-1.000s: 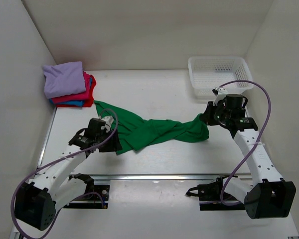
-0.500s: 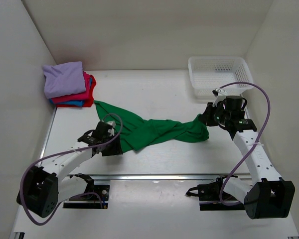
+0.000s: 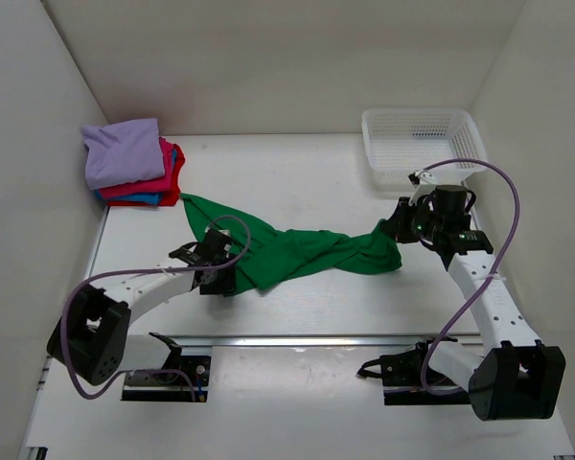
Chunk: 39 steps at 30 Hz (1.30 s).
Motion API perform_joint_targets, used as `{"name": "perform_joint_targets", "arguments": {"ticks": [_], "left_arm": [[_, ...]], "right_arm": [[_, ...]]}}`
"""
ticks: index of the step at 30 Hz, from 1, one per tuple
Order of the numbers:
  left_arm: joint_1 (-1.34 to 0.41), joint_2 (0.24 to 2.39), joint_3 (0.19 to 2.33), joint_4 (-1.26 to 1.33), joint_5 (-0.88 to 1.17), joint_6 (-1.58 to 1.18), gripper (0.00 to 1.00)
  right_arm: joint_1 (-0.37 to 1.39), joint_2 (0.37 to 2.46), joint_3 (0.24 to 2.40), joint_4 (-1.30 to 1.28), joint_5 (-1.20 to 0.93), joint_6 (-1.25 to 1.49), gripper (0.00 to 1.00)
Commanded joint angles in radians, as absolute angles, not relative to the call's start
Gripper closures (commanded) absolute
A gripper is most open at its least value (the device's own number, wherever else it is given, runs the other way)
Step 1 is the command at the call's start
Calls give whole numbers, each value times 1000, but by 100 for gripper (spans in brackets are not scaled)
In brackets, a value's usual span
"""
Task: Fold and stack the t-shirts
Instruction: Flatten out the tshirt
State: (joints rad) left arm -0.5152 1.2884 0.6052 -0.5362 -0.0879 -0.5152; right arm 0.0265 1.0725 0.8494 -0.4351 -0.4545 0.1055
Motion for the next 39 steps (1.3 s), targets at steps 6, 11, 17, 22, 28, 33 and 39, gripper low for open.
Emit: {"name": "perform_joint_targets", "arguments": {"ticks": [6,11,17,22,28,33,39], "left_arm": [[-603,1385,673,-554,-231,-512,51],[-600,1407,687,-561,-244,-479,100],[-340,1252,1011,-659,-70,-347,100],[-11,1454,1670,-890,-19,-288,100],[24,1394,1653,-895,21,-258,100],[101,1262,1756,-851,5,-284,100],[34,1180,1894,-815,-20,-325,100]], "right_arm": [[3,1069,854,-374,-502,100,100],[2,1083,847,-377,-508,81,100],[2,1155,1033,-463,-502,35,100],[-110,1163,1140,-341,-394,225,100],[-75,1116,1221,-532,-344,126,100],[-256,930,1276,-448,-457,152,100],[-170,965,1529,-538,-465,98,100]]}}
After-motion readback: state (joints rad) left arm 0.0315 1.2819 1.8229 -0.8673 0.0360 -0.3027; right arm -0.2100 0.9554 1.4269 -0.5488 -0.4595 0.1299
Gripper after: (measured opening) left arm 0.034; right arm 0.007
